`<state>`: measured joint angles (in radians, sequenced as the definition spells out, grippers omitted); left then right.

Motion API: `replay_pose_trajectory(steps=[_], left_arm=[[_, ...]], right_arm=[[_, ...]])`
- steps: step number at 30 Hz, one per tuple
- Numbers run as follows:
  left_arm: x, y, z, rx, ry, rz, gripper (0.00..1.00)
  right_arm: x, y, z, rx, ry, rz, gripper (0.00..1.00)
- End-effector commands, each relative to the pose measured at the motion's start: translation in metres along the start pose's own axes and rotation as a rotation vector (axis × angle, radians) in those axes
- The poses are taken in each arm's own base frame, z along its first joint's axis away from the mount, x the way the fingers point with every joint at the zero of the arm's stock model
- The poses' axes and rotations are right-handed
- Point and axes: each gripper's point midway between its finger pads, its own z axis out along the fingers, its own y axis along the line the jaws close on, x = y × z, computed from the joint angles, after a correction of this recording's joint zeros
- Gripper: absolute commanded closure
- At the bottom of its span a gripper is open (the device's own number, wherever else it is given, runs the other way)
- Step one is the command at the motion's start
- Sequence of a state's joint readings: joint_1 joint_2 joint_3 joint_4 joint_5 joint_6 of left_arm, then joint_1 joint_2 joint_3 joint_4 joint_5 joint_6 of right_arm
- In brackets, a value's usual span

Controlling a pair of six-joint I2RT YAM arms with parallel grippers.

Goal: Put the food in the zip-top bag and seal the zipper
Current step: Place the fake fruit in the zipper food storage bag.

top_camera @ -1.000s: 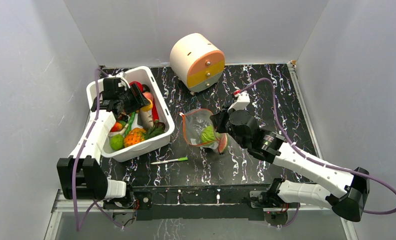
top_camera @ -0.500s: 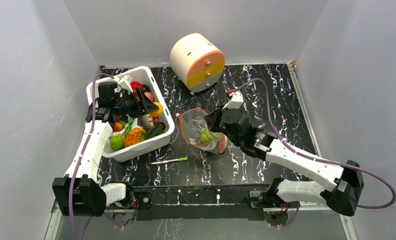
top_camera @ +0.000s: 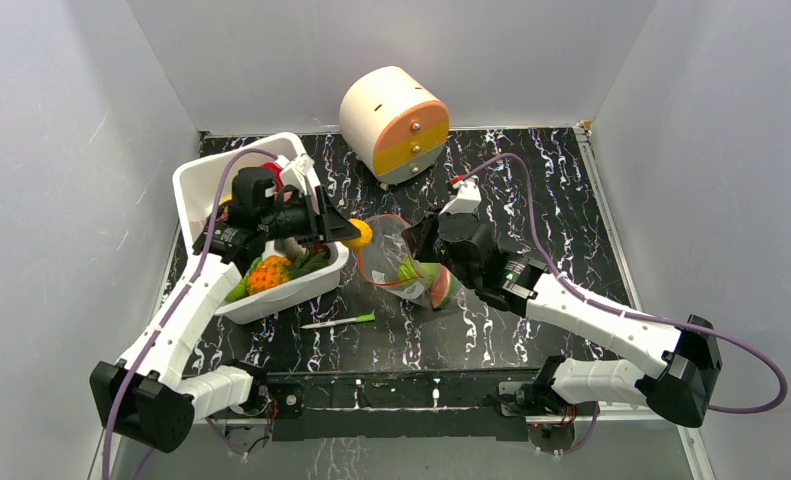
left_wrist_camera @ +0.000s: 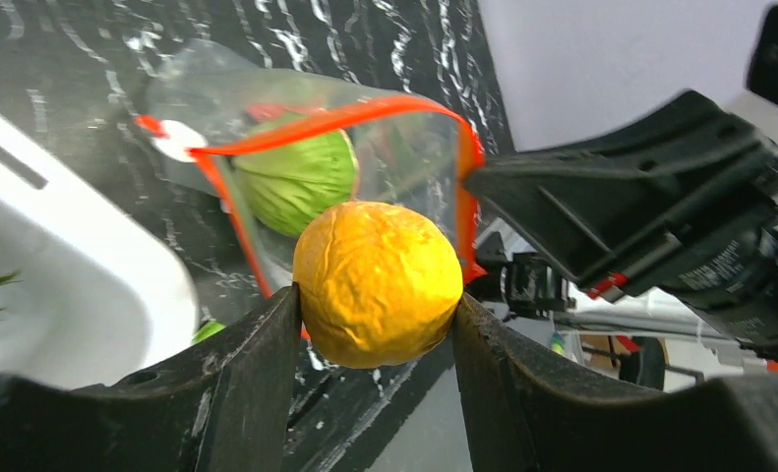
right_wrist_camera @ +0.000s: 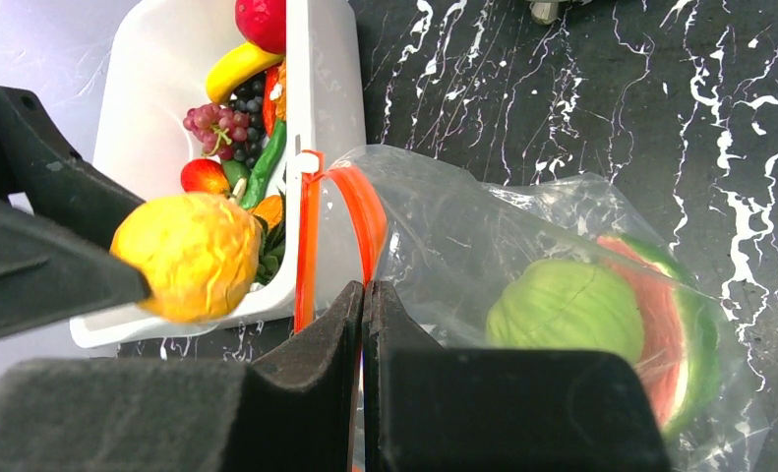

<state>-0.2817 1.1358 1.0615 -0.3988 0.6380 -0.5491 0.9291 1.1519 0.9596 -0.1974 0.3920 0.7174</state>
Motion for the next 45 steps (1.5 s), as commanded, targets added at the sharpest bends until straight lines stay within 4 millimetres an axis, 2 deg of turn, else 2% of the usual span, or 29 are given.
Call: replay_pose_trajectory(steps=[1,6,14,16,20,23,30,33,38,45], left_arm=[[0.008,-0.031,0.003,0.070,-0.008,0.010,0.63],[0.013,-0.038,0.014,0.109,0.017,-0.006,0.64],[0.027,-0.012,0.041,0.002,0.084,0.012,0.63],[0.027,-0.012,0.046,0.002,0.097,0.012,0.61],[0.026,0.004,0.051,-0.074,0.088,0.022,0.57],[0.023,0.007,0.052,-0.101,0.084,0.027,0.52],[0.017,0.008,0.049,-0.130,0.080,0.046,0.36],[0.017,0.003,0.046,-0.118,0.093,0.060,0.29],[0.012,-0.007,0.036,-0.116,0.098,0.085,0.27],[0.007,0.016,0.012,-0.288,0.047,0.124,0.26]], right_arm=[[-0.033,0.030,-0.006,-0.082,-0.078,0.063,1.00],[-0.032,0.033,-0.007,-0.104,-0.079,0.077,1.00],[-0.034,0.032,-0.007,-0.108,-0.095,0.071,1.00],[-0.036,0.033,-0.010,-0.115,-0.097,0.074,1.00],[-0.037,0.038,-0.012,-0.138,-0.093,0.079,1.00],[-0.034,0.037,-0.012,-0.140,-0.086,0.076,1.00],[-0.036,0.036,-0.017,-0.146,-0.092,0.080,1.00],[-0.037,0.034,-0.019,-0.144,-0.097,0.072,1.00],[-0.040,0.030,-0.020,-0.120,-0.103,0.045,1.00],[-0.033,0.027,-0.019,-0.116,-0.086,0.045,1.00]])
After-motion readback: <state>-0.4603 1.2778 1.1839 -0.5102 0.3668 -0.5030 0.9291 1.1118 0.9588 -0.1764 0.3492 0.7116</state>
